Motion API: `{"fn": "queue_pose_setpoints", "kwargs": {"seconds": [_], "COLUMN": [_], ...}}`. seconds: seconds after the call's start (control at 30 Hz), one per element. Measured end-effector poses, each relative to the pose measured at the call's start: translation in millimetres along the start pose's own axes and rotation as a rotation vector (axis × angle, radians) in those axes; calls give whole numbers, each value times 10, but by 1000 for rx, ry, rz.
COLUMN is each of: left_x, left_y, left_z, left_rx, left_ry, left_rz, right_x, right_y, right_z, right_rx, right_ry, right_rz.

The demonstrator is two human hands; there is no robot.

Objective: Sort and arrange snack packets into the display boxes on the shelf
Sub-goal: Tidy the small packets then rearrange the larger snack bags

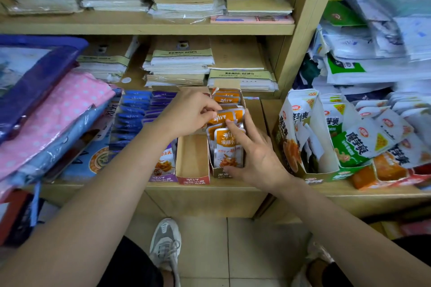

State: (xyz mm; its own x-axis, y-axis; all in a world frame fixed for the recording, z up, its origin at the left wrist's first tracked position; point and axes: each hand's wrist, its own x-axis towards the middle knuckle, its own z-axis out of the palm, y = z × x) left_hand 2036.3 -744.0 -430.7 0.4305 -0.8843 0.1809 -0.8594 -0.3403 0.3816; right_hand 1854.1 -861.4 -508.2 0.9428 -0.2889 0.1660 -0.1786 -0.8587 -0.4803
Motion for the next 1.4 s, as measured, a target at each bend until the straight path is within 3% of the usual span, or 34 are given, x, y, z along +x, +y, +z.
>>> {"fn": "queue_pose_setpoints", "kwargs": {"seconds": [0.37, 0.53, 0.63, 0.77, 0.87, 1.0, 1.2, 1.3, 1.4], "left_x": [-249, -357, -434, -536, -611, -636, -589, -474, -363], "left_y": [108, 133, 117, 196, 171, 181, 144, 162, 197], "left_z": [166, 170, 167, 304, 410, 602, 521, 435, 494], "left_rx": [-220, -285, -41, 505, 627, 566, 552, 393, 233], "left_ry": [170, 71, -38, 25, 3, -53, 12, 63, -40], "left_rz": [-238, -205, -169, -125, -164, -178, -178, -179, -137], "right_x": [55, 57, 19, 61, 111, 110, 106, 125, 198], "right_y": [43, 62, 24, 79, 102, 89, 147, 177, 140], "right_z": [-44, -3, 78, 180, 182, 178, 128, 84, 91], "right_rx": [17, 133, 233, 400, 625, 631, 703, 832, 854], "right_ry": [-84, -50, -7, -27, -57, -67, -102, -90, -106], "right_rz": [-6, 48, 124, 233, 239, 122, 139, 221, 197]}}
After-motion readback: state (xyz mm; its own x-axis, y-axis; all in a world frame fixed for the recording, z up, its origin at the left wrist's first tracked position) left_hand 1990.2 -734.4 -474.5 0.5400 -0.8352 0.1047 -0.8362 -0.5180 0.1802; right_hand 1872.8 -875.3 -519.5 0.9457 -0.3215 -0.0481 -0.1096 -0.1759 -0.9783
